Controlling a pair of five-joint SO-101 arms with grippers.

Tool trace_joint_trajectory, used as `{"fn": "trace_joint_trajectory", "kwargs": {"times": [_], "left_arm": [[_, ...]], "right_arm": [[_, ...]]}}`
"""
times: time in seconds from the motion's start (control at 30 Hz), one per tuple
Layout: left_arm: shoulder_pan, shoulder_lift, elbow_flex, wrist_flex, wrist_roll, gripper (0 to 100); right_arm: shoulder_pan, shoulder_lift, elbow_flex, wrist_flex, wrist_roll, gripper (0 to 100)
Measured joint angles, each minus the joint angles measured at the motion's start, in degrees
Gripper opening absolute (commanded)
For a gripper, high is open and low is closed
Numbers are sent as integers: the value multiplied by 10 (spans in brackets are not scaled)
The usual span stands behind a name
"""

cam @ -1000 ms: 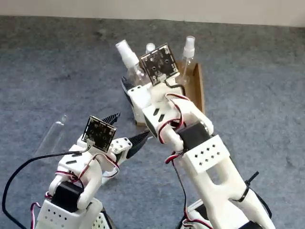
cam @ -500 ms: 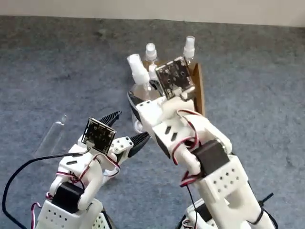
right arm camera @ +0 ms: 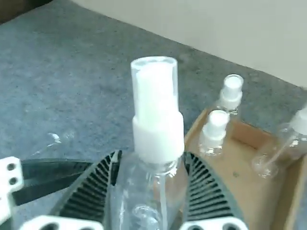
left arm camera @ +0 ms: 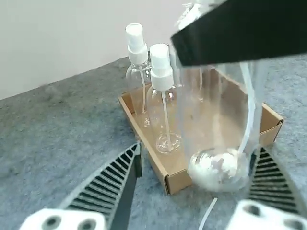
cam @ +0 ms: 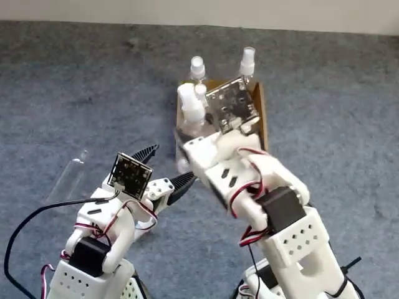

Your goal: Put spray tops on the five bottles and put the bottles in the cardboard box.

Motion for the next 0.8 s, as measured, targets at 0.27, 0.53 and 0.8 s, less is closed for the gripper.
{"fn": "trace_joint_trajectory", "kwargs": {"times": [0.27,0.53,0.8], "left_arm": [[-20,0,8,0,-1,287],[-49,0,9,0,-1,287],[-49,0,11,0,-1,287]], "right_arm": [[157,55,-1,-131,50,5],[202,191,0,-239,51,5],[207,204,151,-438,55,5]]}}
